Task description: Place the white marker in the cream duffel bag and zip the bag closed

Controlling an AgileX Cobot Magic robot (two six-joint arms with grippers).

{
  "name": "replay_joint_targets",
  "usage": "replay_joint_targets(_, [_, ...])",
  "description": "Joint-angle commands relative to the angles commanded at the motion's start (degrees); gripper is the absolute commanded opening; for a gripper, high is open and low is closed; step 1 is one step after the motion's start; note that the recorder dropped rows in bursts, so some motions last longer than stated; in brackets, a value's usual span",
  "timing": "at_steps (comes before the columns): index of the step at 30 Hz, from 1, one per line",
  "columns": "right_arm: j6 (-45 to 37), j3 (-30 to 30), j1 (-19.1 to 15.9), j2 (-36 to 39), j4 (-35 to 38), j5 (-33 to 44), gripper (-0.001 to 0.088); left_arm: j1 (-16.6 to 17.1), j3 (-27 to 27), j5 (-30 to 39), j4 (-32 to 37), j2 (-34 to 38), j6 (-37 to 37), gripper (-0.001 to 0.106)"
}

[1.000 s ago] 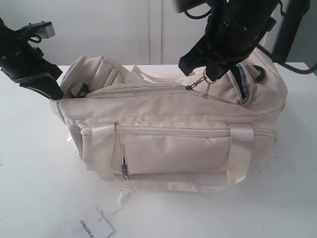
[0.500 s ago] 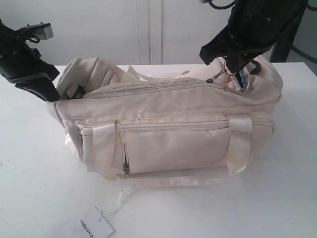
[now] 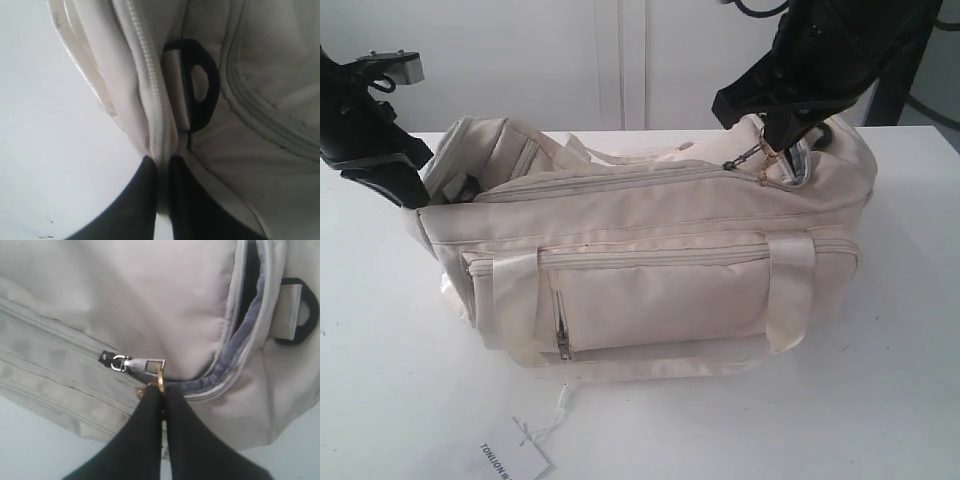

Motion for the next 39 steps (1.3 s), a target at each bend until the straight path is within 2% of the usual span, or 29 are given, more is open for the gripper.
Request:
replay_joint_targets(4, [0.0, 0.0, 0.0, 0.0, 1.3, 0.0, 0.0, 0.0, 0.0, -1.2, 2.4, 0.0, 1.0, 0.0])
replay_joint_targets(10, [0.0, 0.0, 0.0, 0.0, 1.6, 0.0, 0.0, 0.0, 0.0, -3.7, 2.4, 0.0, 1.0, 0.0])
replay_joint_targets(18, [-0.4, 0.0, 0.0, 0.3, 1.6, 0.0, 0.0, 0.0, 0.0, -3.0, 1.6, 0.0, 0.5, 0.0])
replay_joint_targets(21, [-0.4, 0.0, 0.0, 0.5, 2.5, 0.0, 0.0, 0.0, 0.0, -2.8, 1.5, 0.0, 0.5, 0.012])
replay_joint_targets(26, [-0.4, 0.0, 0.0, 0.5, 4.2, 0.0, 0.0, 0.0, 0.0, -2.3, 1.2, 0.0, 0.8, 0.047])
replay_joint_targets(29, [-0.4, 0.0, 0.0, 0.5, 4.4, 0.0, 0.0, 0.0, 0.0, -1.6, 0.1, -0.1, 0.8, 0.059])
replay_joint_targets(33, [-0.4, 0.0, 0.0, 0.6, 5.7, 0.0, 0.0, 0.0, 0.0, -1.6, -1.0, -1.9, 0.8, 0.065])
replay_joint_targets(39, [-0.4, 0.0, 0.0, 0.6, 6.7, 0.0, 0.0, 0.0, 0.0, -1.0, -1.2, -7.7, 1.5, 0.064])
